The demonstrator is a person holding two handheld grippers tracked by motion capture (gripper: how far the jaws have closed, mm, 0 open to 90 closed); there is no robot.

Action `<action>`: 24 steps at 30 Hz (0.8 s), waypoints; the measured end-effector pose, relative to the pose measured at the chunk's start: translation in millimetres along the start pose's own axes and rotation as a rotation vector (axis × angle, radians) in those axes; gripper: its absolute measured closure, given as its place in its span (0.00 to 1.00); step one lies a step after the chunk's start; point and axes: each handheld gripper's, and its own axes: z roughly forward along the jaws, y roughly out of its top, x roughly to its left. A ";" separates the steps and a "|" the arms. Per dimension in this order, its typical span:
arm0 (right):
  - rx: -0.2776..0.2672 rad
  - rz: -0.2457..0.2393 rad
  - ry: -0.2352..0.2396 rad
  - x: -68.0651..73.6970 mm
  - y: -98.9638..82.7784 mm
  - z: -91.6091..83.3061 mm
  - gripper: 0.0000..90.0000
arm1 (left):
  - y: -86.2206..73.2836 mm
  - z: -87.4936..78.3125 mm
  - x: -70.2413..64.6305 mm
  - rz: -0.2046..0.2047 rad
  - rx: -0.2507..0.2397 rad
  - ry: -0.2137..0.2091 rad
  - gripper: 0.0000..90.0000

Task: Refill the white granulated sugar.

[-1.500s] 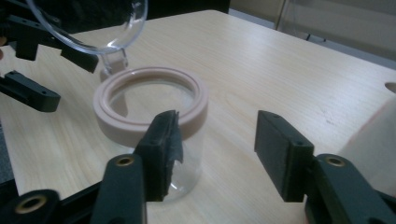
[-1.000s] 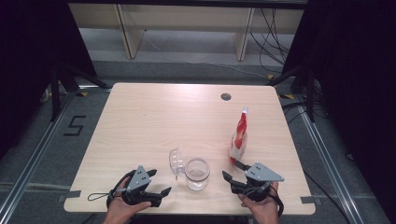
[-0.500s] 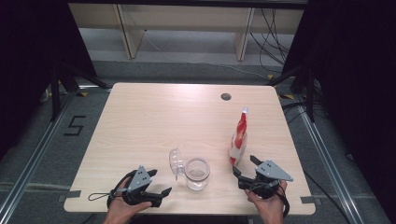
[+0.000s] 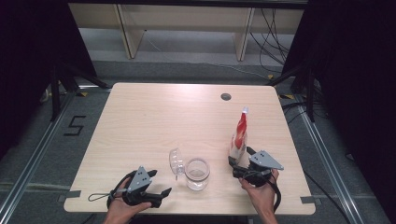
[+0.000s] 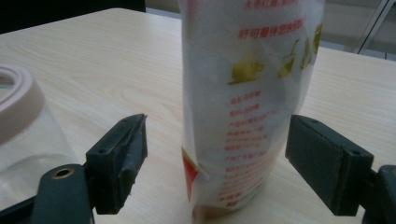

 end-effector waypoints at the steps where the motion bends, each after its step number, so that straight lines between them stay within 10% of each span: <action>1: 0.007 -0.007 -0.003 -0.3 0.6 1.9 0.22 | 0.0 0.3 0.2 0.001 0.002 0.000 0.20; 24: 0.019 0.021 -0.018 -15.3 0.5 27.6 0.25 | -1.0 0.8 -1.9 -0.006 -0.007 -0.002 0.21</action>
